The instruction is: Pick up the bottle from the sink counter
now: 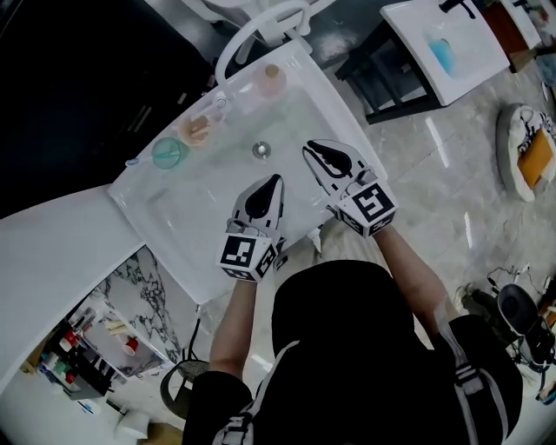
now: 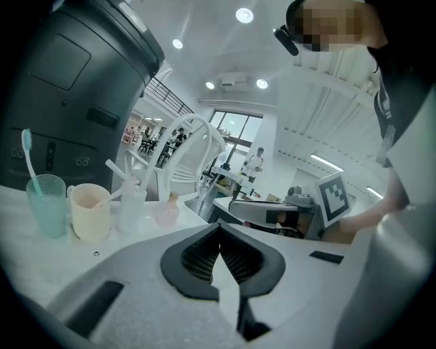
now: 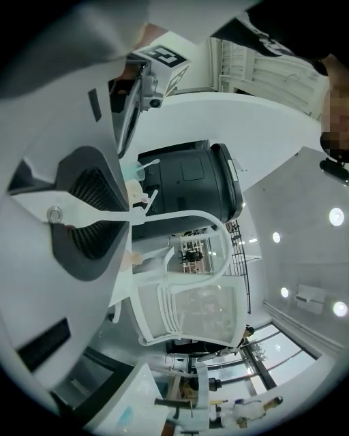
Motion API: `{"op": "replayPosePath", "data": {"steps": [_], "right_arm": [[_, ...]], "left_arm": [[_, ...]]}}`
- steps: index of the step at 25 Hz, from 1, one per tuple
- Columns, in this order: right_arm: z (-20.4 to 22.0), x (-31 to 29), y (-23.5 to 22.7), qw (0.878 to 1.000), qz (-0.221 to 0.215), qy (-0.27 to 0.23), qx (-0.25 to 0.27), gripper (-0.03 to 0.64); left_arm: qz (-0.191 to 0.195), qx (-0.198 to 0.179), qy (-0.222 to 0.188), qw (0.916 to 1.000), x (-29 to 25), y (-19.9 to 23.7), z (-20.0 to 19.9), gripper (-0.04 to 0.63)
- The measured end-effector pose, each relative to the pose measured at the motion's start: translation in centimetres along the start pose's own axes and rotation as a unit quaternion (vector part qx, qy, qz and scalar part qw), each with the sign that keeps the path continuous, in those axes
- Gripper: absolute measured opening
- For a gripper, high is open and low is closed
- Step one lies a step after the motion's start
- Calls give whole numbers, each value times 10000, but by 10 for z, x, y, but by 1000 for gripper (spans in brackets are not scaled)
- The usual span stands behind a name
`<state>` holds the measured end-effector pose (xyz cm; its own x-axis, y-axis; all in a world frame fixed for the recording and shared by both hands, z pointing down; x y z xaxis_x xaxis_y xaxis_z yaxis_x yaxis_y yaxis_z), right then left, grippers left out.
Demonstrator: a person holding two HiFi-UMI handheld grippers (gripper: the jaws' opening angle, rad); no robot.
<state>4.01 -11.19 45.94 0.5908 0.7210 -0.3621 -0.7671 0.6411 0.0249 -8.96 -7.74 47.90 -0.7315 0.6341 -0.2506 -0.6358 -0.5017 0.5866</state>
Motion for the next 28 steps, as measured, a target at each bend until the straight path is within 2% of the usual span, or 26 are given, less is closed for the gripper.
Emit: {"op": "replayPosePath", "data": {"steps": [6, 14, 28], "right_arm": [[6, -26, -11, 9999, 114, -32, 44, 61], [18, -55, -31, 9993, 358, 36, 41, 77], [32, -101, -69, 9982, 541, 121, 212, 99]], "left_arm": [[141, -112, -18, 9998, -14, 8, -1, 19], [288, -78, -27, 9996, -32, 6, 6, 19], [67, 3, -11, 10000, -35, 28, -8, 20]]}}
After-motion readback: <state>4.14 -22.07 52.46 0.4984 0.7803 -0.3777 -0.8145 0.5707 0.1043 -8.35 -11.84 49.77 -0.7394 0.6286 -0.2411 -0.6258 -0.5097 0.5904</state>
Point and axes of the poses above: the fingertips, and each gripper's own axes: x backward along the fingers, y to its left, z out of its underside, the point moved 5 cm from there along x, backward along the fingers, and after that the axes turned 11 degrees about x, right-handed, at the moved point
